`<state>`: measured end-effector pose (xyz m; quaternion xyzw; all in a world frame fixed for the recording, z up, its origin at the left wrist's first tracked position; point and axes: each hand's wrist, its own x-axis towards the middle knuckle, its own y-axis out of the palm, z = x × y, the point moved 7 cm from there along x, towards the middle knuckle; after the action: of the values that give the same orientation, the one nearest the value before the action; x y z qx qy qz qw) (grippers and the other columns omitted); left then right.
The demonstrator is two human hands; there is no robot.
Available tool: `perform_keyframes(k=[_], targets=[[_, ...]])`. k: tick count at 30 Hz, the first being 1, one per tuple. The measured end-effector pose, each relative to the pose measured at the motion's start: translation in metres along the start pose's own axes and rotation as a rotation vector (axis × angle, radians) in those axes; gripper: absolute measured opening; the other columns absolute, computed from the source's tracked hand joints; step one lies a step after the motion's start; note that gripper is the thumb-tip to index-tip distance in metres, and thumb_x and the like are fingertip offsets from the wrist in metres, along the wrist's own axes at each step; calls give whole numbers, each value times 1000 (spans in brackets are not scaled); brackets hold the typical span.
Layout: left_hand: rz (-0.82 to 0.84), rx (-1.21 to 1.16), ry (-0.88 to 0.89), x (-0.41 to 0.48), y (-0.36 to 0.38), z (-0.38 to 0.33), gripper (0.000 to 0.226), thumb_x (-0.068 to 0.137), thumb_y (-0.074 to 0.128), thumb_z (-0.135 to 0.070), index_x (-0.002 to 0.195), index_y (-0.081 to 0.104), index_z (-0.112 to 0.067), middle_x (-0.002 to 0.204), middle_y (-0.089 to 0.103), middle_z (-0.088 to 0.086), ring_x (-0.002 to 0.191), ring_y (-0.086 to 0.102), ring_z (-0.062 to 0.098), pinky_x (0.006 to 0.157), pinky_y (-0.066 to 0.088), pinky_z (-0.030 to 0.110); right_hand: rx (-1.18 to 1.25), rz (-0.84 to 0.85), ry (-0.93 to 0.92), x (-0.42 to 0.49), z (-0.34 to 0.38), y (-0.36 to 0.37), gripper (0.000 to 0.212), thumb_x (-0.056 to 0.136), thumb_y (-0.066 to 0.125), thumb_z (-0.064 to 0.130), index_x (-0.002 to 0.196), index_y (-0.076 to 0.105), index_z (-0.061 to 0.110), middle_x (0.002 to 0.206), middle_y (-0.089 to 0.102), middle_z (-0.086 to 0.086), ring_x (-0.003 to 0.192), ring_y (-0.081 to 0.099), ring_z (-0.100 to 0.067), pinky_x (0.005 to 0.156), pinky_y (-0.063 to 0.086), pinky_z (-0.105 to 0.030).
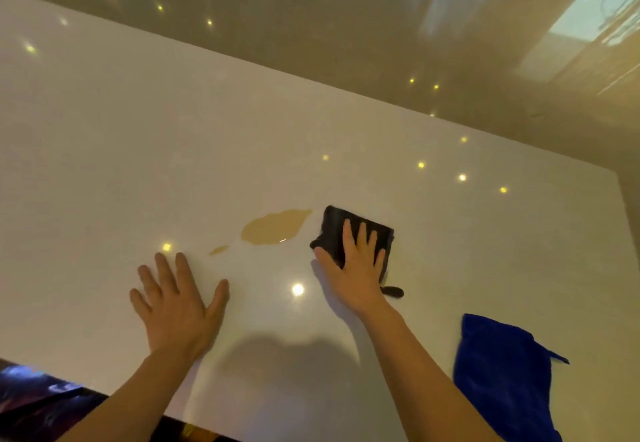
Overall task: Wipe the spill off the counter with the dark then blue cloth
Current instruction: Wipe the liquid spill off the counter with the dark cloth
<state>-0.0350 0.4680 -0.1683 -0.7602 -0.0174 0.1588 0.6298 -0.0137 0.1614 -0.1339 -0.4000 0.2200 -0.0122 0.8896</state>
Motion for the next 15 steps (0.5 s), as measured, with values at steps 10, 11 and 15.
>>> perform_keyframes(k=[10, 11, 15], targets=[[-16, 2, -33, 2, 11, 1, 104, 80, 15, -83, 158, 4, -16, 168, -2, 14, 153, -11, 36, 122, 1, 60, -589, -143, -162, 85, -11, -17, 78, 96, 19, 71, 162, 9, 32, 172, 5, -10, 156, -2, -38, 123, 1, -64], [-22, 3, -29, 1, 11, 1, 104, 80, 17, -83, 158, 7, -15, 168, 1, 15, 153, -8, 37, 121, 2, 60, -575, -188, -71, 92, -14, -23, 77, 97, 21, 69, 162, 10, 30, 171, 6, -12, 156, 0, -39, 122, 2, -64], [-29, -1, -13, 1, 9, 1, 103, 81, 25, -79, 156, 15, -10, 166, 9, 22, 152, -1, 43, 119, 6, 65, -524, -241, -40, 22, -7, 22, 76, 98, 26, 66, 162, 19, 26, 170, 15, -15, 155, 7, -42, 122, 7, -66]])
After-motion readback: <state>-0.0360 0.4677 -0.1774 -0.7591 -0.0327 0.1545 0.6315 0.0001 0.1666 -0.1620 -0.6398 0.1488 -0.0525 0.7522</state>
